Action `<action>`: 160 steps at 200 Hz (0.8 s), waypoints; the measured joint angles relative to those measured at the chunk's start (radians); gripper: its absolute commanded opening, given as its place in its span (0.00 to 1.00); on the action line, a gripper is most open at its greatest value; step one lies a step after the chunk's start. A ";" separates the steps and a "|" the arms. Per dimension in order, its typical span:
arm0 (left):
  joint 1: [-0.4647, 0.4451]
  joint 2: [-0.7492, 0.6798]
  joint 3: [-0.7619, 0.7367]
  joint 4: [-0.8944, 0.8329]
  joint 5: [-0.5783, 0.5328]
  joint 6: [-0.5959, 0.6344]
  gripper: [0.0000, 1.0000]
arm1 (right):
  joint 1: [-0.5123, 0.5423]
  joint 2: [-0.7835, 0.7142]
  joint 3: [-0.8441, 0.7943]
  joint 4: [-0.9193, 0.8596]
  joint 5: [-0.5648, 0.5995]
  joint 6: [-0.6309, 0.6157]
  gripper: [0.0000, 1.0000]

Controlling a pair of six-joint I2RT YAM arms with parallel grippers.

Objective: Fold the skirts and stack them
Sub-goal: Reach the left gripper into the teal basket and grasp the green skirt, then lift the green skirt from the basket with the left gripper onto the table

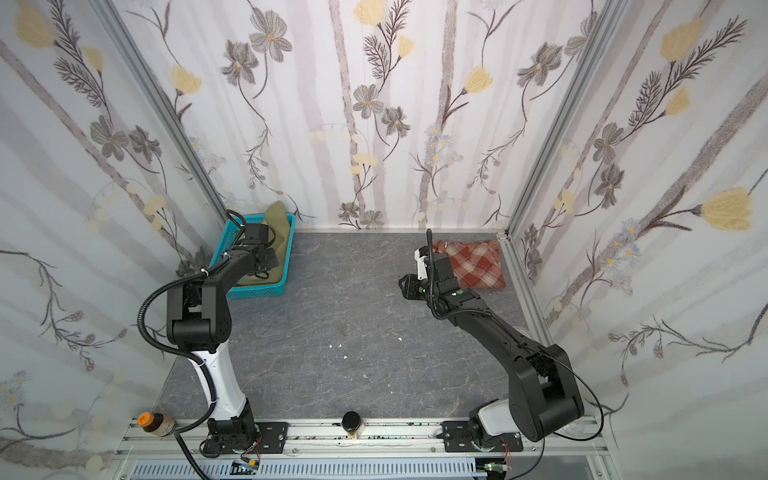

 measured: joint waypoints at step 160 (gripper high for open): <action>-0.172 -0.502 0.449 -0.022 0.251 0.064 0.00 | 0.013 -0.357 -0.132 -0.011 0.018 0.063 0.44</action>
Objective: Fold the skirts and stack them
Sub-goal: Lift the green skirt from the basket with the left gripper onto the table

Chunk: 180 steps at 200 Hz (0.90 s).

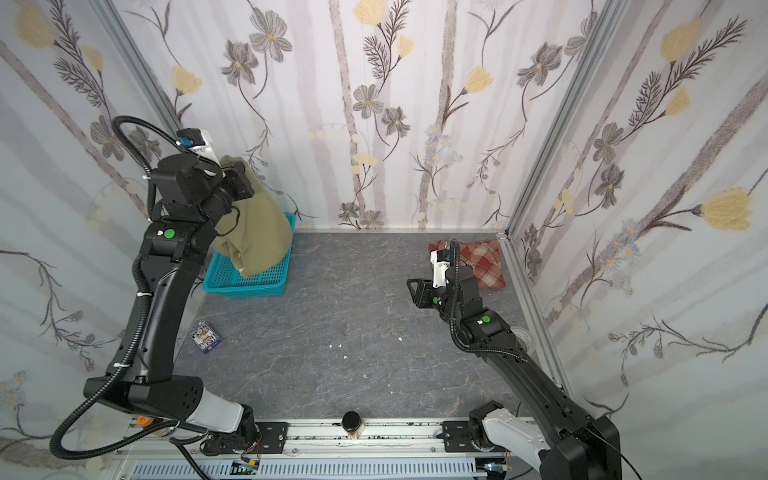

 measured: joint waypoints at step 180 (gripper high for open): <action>-0.426 0.273 -0.101 0.198 0.252 -0.351 0.00 | 0.007 -0.113 -0.032 -0.048 0.088 0.024 0.48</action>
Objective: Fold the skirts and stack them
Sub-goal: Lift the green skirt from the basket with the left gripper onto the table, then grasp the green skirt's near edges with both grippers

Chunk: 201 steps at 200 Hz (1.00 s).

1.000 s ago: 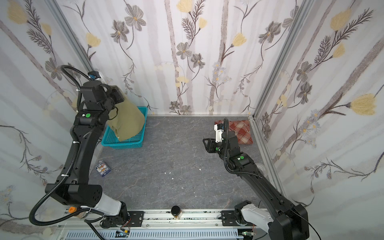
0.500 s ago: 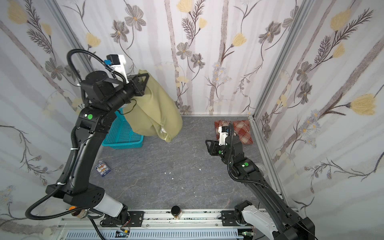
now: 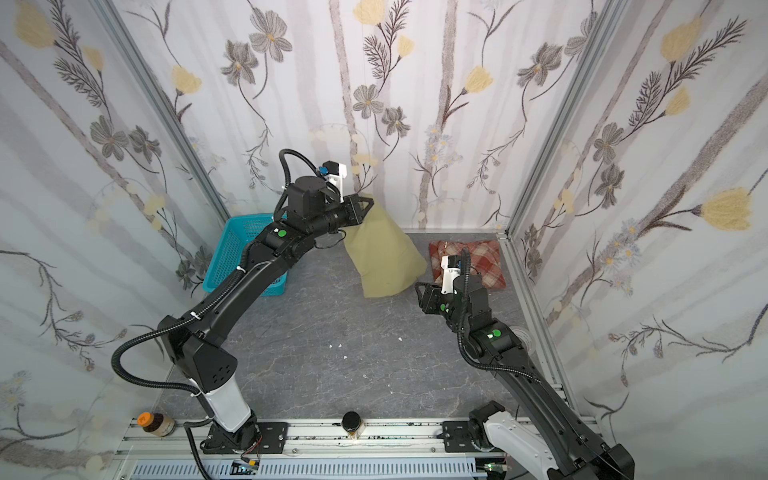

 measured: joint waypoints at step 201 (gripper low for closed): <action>0.185 -0.560 -1.097 0.202 -0.035 -0.193 1.00 | 0.141 0.248 -0.122 0.055 -0.027 0.025 0.51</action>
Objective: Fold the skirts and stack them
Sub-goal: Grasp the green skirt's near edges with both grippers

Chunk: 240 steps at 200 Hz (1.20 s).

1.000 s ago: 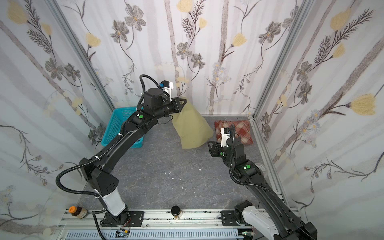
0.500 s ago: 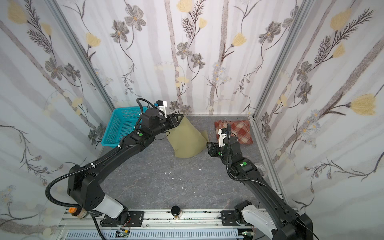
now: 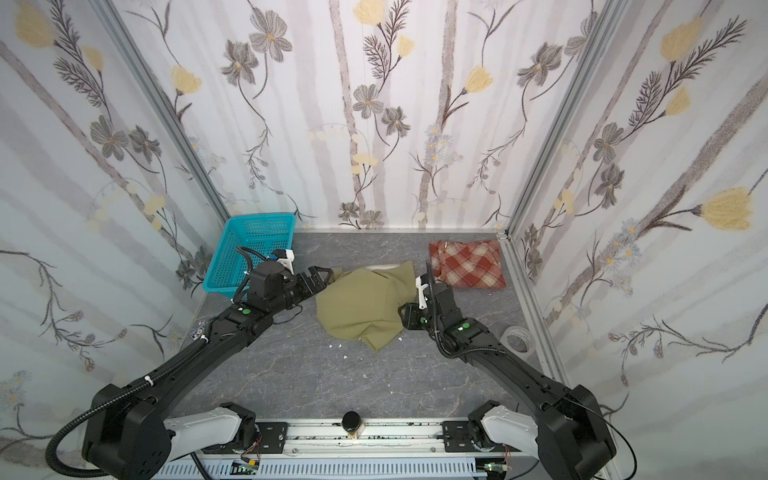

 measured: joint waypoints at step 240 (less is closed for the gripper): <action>-0.060 0.317 0.019 -0.326 -0.063 0.134 0.99 | 0.228 0.341 -0.042 0.172 0.006 0.124 0.69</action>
